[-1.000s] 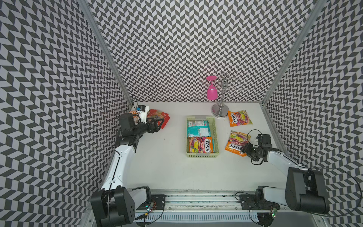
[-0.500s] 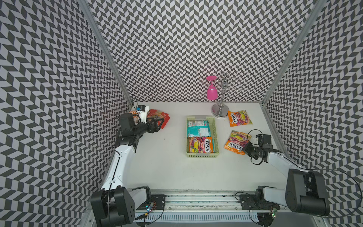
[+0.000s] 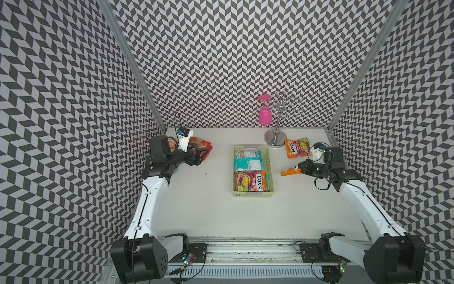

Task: Put the candies in the basket
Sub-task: Pick up the candy at the center of the board, then place the candy in the basket.

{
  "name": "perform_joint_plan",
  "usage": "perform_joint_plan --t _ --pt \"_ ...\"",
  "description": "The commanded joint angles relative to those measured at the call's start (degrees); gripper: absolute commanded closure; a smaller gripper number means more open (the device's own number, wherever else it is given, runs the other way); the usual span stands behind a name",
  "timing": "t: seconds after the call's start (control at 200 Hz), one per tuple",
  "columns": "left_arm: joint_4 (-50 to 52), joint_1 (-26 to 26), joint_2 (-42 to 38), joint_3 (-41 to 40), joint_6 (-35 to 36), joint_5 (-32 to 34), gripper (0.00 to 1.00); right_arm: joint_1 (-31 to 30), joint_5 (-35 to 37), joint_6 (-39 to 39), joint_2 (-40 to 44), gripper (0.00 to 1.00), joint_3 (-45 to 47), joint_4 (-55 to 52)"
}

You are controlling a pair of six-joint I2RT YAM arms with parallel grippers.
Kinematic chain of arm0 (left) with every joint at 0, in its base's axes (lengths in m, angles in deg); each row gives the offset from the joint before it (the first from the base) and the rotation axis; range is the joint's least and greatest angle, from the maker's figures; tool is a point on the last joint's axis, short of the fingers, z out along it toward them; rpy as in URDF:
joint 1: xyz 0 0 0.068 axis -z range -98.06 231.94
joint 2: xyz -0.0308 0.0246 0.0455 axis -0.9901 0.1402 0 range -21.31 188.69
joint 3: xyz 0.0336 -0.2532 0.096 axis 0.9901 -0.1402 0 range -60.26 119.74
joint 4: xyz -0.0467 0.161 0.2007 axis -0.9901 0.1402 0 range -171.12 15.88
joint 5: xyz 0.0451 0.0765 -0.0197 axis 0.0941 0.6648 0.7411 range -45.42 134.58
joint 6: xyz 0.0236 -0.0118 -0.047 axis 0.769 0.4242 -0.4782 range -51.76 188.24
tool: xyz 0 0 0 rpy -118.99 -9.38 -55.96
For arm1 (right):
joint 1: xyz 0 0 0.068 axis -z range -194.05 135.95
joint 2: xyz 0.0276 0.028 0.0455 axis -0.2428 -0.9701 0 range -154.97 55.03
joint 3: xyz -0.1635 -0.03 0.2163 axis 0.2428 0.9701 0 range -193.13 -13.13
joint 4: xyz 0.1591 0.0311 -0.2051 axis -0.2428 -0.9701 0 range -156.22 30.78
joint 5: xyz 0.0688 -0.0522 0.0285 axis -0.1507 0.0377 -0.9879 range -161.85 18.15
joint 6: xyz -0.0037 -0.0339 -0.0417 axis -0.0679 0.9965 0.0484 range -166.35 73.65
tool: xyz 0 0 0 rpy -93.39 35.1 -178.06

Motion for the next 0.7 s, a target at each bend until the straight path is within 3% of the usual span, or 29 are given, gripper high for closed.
perform_joint_plan --t 0.0,0.18,0.436,0.696 --pt "7.98 2.48 -0.11 0.82 7.56 0.60 0.12 -2.44 -3.30 9.83 -1.68 1.00 -6.27 -4.13" --pt "12.41 6.22 -2.60 -1.13 15.38 -1.58 0.10 -10.16 3.54 15.93 -5.27 1.00 -14.96 -8.29" --pt "11.70 7.10 -4.09 -3.82 14.75 -4.96 0.10 -21.18 6.73 28.63 -6.65 1.00 -21.59 -7.76" --pt "10.34 7.80 -4.25 -5.82 14.08 -8.08 0.10 -30.69 7.83 53.85 -5.05 1.00 -21.63 -9.31"
